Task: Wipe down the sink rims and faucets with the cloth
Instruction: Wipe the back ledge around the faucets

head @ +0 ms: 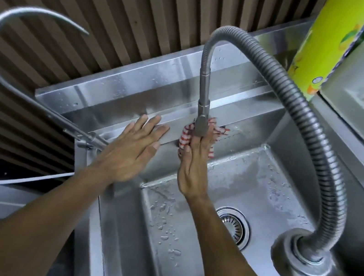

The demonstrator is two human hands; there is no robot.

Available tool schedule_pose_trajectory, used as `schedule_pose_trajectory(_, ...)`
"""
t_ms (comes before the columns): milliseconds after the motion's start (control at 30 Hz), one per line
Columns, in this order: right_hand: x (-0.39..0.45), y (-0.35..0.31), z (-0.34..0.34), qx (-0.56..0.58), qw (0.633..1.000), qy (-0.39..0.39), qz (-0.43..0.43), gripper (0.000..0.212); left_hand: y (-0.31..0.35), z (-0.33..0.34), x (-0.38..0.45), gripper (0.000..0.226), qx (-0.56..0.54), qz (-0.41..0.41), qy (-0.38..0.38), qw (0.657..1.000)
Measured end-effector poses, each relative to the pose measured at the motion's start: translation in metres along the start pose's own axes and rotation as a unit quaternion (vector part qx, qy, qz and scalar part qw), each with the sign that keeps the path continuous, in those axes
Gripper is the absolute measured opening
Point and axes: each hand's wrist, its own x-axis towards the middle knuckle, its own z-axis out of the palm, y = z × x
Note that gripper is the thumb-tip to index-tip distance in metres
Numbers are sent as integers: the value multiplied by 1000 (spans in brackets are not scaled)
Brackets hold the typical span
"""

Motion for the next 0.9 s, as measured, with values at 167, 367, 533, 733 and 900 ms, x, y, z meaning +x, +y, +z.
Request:
schedule_pose_trajectory(167,-5,-19,30,83,990,50,98,61,5,0,2,52,-8,-19,-19,1000)
schedule_pose_trajectory(367,-37,-83,99,372,861,-13,346,65,11,-13,11,50,-105,-51,-69,991)
schedule_pose_trajectory(533,-66,-99,80,251,869,-203,375,63,19,-18,8,50,-115,-55,-74,989)
schedule_pose_trajectory(733,-112,-134,27,1,863,-333,380,53,16,-11,9,51,-65,-55,-83,993)
schedule_pose_trajectory(900,-159,-120,19,122,835,-280,458,74,16,-9,10,51,-57,-53,-78,994)
